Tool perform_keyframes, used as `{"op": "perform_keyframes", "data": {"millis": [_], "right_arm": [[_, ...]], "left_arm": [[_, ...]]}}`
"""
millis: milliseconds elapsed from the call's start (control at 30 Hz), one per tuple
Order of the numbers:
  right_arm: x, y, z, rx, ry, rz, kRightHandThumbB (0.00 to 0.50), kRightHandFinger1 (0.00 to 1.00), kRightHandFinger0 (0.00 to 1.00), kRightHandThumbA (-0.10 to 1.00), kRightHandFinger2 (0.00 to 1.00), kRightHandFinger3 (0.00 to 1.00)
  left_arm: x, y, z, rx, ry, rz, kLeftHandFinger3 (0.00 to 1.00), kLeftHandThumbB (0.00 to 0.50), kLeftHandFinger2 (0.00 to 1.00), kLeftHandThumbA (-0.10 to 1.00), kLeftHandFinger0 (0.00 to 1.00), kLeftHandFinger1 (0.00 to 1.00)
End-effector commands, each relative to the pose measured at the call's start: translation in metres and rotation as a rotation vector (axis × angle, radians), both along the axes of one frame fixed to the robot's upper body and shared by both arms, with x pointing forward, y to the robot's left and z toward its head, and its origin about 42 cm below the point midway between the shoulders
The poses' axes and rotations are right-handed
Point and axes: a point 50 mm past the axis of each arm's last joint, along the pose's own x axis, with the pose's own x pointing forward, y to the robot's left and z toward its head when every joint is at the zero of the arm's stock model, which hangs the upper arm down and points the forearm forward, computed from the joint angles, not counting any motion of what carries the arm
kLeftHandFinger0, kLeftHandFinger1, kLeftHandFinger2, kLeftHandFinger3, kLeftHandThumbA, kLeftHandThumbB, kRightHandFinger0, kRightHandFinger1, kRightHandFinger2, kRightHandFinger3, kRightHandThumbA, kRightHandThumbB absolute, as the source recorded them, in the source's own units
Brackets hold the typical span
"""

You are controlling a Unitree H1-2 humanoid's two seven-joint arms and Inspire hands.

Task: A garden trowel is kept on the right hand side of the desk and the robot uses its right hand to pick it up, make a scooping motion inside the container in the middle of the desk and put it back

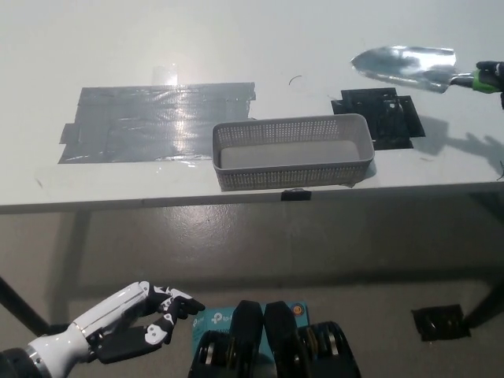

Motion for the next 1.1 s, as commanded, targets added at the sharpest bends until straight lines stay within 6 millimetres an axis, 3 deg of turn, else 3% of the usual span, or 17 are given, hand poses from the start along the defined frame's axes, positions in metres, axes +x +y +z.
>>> {"op": "perform_keyframes", "data": {"millis": [0,100,233,267,300,400,467,500,633,667,700,733,767,833,900,933,1067], "right_arm": [[0.002,0.002,0.052,-0.086,-0.143,0.086,0.093,0.00,0.00,-0.10,0.54,0.51],[0.000,0.008,0.050,-0.072,-0.152,0.123,0.135,0.00,0.00,-0.10,0.51,0.51],[-0.002,0.017,0.046,-0.103,-0.122,0.147,0.114,0.00,0.00,-0.10,0.52,0.41],[-0.003,0.018,0.042,-0.106,-0.118,0.163,0.144,0.00,0.00,-0.10,0.51,0.42],[-0.003,0.018,0.041,-0.119,-0.121,0.165,0.155,0.00,0.00,-0.10,0.52,0.36],[-0.004,0.017,0.037,-0.139,-0.110,0.167,0.169,0.00,0.00,-0.10,0.50,0.31],[-0.005,0.017,0.032,-0.164,-0.096,0.170,0.193,0.00,0.00,-0.10,0.37,0.24],[-0.005,0.016,0.030,-0.167,-0.091,0.170,0.201,0.00,0.00,-0.10,0.36,0.23],[-0.003,0.012,0.027,-0.170,-0.069,0.157,0.187,0.00,0.00,-0.10,0.37,0.18],[-0.003,0.012,0.027,-0.179,-0.066,0.159,0.161,0.00,0.00,-0.10,0.36,0.20],[-0.001,0.014,0.028,-0.196,-0.067,0.157,0.162,0.00,0.00,-0.10,0.46,0.19],[0.001,0.015,0.028,-0.223,-0.066,0.149,0.172,0.00,0.00,-0.10,0.48,0.19],[0.002,0.016,0.029,-0.231,-0.059,0.137,0.197,0.00,0.00,-0.10,0.44,0.24],[0.002,0.019,0.033,-0.243,-0.062,0.131,0.206,0.00,0.00,-0.10,0.38,0.22],[0.004,0.023,0.035,-0.250,-0.074,0.134,0.164,0.00,0.00,-0.10,0.28,0.28],[0.004,0.026,0.037,-0.257,-0.080,0.142,0.133,0.00,0.00,-0.10,0.27,0.25],[0.008,0.039,0.043,-0.272,-0.085,0.163,0.084,0.00,0.00,-0.10,0.27,0.23]], "left_arm": [[0.004,0.007,0.014,0.017,-0.040,-0.030,0.70,0.499,0.72,1.00,0.81,0.77],[0.005,0.007,0.015,0.022,-0.040,-0.030,0.70,0.495,0.73,1.00,0.81,0.78],[0.006,0.007,0.016,0.018,-0.044,-0.037,0.70,0.491,0.73,1.00,0.81,0.78],[0.006,0.007,0.016,0.019,-0.040,-0.034,0.69,0.493,0.73,1.00,0.82,0.78],[0.006,0.008,0.016,0.021,-0.042,-0.033,0.69,0.485,0.73,1.00,0.82,0.78],[0.006,0.008,0.015,0.020,-0.038,-0.034,0.69,0.489,0.73,1.00,0.82,0.78],[0.006,0.008,0.015,0.029,-0.052,-0.036,0.69,0.485,0.73,1.00,0.82,0.78],[0.005,0.008,0.015,0.029,-0.051,-0.036,0.69,0.484,0.73,1.00,0.82,0.78],[0.008,0.007,0.018,0.033,-0.060,-0.042,0.69,0.482,0.73,1.00,0.81,0.78],[0.008,0.007,0.018,0.032,-0.056,-0.042,0.69,0.482,0.73,1.00,0.81,0.78],[0.008,0.007,0.018,0.030,-0.050,-0.044,0.70,0.475,0.73,1.00,0.81,0.78],[0.007,0.007,0.018,0.030,-0.048,-0.043,0.70,0.474,0.73,1.00,0.82,0.78],[0.007,0.007,0.019,0.033,-0.049,-0.044,0.70,0.468,0.73,1.00,0.82,0.78],[0.008,0.006,0.020,0.033,-0.057,-0.049,0.69,0.465,0.73,1.00,0.82,0.78],[0.008,0.005,0.020,0.035,-0.059,-0.048,0.69,0.461,0.73,1.00,0.81,0.78],[0.008,0.005,0.020,0.035,-0.059,-0.050,0.69,0.456,0.72,1.00,0.81,0.77],[0.009,0.004,0.023,0.045,-0.072,-0.053,0.69,0.452,0.71,1.00,0.78,0.75]]}}
